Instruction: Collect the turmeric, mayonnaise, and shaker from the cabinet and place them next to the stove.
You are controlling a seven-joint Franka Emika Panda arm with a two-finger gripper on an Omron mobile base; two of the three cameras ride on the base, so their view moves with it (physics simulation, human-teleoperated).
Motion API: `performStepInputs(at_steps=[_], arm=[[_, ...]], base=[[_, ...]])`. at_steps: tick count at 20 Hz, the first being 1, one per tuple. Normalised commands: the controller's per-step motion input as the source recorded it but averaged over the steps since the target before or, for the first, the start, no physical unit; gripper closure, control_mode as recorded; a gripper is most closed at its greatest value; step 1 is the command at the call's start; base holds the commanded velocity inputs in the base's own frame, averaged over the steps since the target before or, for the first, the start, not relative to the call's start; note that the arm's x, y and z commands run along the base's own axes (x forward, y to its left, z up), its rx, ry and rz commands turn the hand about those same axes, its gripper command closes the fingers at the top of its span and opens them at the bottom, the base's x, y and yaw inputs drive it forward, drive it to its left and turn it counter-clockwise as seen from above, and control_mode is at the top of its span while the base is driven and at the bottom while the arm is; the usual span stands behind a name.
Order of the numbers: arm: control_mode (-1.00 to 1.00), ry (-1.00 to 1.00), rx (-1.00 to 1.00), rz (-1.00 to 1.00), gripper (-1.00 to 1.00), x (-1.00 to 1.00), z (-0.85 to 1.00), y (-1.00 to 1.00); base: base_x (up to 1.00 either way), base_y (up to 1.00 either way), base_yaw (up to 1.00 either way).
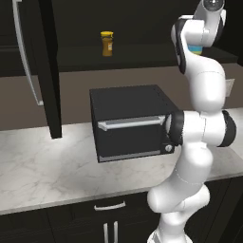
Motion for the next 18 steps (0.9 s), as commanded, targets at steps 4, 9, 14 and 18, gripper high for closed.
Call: performStepInputs(at_steps=[4,9,14,18], arm=[[-1.00,0.00,0.00,0.00,-1.00,0.17,-0.15,-0.04],[-1.00,0.00,0.00,0.00,-1.00,0.11,-0.13,-0.11],[-1.00,0.00,0.00,0.00,-1.00,0.06,-0.09,-0.17],[-1.00,0.00,0.00,0.00,-1.00,0.00,-0.10,-0.18]], base=[[0.00,0.00,0.00],[0.00,0.00,0.00],[0.00,0.00,0.00],[0.00,0.00,0.00]])
